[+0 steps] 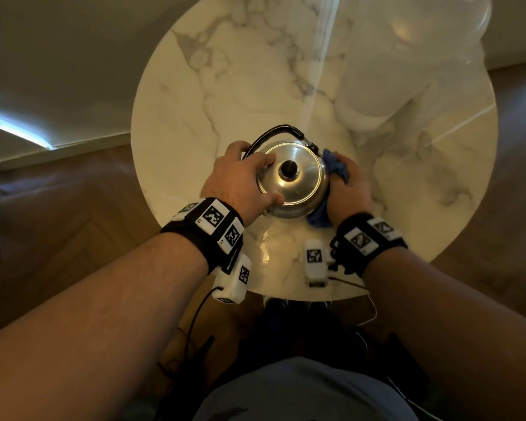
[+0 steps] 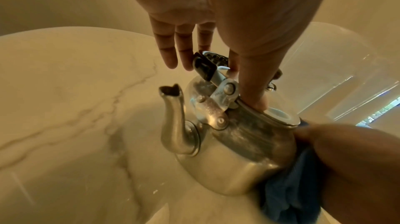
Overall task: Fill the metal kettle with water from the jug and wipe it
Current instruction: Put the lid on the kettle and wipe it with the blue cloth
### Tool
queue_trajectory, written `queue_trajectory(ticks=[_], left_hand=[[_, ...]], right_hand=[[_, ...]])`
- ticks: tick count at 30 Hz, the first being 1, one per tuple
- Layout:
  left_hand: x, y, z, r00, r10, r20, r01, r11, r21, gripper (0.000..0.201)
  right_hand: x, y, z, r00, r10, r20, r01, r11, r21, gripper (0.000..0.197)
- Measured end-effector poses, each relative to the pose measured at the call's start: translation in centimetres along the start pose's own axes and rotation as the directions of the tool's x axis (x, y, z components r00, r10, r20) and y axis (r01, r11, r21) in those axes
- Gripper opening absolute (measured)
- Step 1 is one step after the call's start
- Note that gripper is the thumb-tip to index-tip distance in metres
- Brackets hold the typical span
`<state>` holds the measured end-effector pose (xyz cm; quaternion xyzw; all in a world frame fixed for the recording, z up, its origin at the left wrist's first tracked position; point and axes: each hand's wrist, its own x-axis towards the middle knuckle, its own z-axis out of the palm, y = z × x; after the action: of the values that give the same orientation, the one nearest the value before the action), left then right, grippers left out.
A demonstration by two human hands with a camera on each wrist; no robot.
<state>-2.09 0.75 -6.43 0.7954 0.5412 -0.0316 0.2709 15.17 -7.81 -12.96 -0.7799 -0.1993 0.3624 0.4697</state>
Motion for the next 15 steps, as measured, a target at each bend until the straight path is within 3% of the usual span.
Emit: queue_trajectory(ticks=[3, 8, 15], left_hand=[[0.0, 0.0, 0.0, 1.0, 0.003, 0.005, -0.003, 1.0, -0.001, 0.076], [0.1, -0.1, 0.0, 1.0, 0.009, -0.001, -0.009, 1.0, -0.003, 0.077], [0.2, 0.0, 0.0, 1.0, 0.002, -0.003, -0.002, 1.0, 0.007, 0.077]], right_hand=[[1.2, 0.5, -0.2, 0.995, 0.017, 0.1, -0.018, 1.0, 0.014, 0.028], [-4.2, 3.6, -1.8, 0.978, 0.05, 0.202, -0.064, 0.996, 0.064, 0.051], [-0.8, -1.5, -1.2, 0.978, -0.077, 0.192, 0.09, 0.994, -0.062, 0.047]])
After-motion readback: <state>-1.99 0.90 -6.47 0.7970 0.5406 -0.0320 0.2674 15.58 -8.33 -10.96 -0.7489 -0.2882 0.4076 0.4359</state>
